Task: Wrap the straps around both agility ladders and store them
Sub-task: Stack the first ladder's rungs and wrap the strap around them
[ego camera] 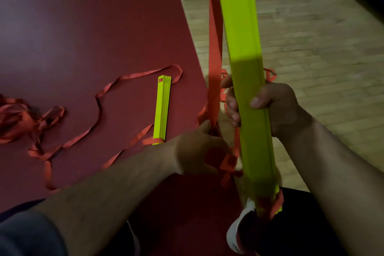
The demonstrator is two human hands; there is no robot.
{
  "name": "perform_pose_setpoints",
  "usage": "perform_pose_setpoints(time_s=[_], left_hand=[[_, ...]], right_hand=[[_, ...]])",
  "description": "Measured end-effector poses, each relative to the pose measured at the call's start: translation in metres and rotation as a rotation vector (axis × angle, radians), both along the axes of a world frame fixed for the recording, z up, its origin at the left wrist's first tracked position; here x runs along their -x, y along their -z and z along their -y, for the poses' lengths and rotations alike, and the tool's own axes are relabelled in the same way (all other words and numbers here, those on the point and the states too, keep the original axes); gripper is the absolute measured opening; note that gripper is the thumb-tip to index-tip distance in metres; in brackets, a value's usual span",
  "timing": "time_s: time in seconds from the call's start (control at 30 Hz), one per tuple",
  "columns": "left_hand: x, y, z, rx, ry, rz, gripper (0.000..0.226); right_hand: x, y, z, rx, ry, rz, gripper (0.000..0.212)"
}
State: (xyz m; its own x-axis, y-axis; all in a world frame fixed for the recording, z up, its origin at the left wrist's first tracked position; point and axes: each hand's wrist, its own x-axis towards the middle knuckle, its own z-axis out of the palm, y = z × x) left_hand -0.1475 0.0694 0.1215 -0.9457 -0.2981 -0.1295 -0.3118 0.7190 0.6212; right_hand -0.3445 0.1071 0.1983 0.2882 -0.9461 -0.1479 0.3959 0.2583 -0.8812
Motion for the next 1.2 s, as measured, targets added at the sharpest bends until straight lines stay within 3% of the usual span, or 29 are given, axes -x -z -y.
perform_pose_setpoints(time_s=[0.2,0.3,0.5,0.6,0.8,0.93,1.03,1.07,1.2], left_hand=[[0.018,0.004,-0.012,0.071,0.026,0.026,0.068],[0.02,0.017,-0.011,0.027,0.08,0.061,0.058],[0.024,0.024,-0.023,-0.164,0.145,-0.105,0.028],[0.021,0.02,-0.023,-0.181,0.093,-0.193,0.007],[0.009,0.02,-0.019,-0.229,-0.111,-0.183,0.006],[0.003,0.012,-0.013,-0.3,-0.166,-0.102,0.019],[-0.004,0.003,-0.003,-0.32,-0.186,-0.094,0.03],[-0.007,-0.001,0.002,-0.329,-0.186,-0.08,0.04],[-0.023,-0.012,0.021,-0.183,-0.199,-0.021,0.119]], right_hand=[[-0.016,-0.001,0.001,-0.004,0.095,-0.029,0.067],[-0.013,-0.004,0.0,0.007,0.165,-0.057,0.065],[-0.003,-0.007,-0.002,0.013,0.188,0.06,0.067],[0.005,-0.008,-0.002,0.044,0.215,0.079,0.065],[0.015,-0.001,0.0,-0.008,0.263,0.153,0.068],[0.014,0.001,-0.001,-0.04,0.372,0.164,0.097],[0.014,0.003,0.001,-0.04,0.452,0.156,0.092],[0.015,0.004,0.001,-0.053,0.464,0.153,0.09],[0.025,0.003,-0.003,-0.146,0.446,0.163,0.084]])
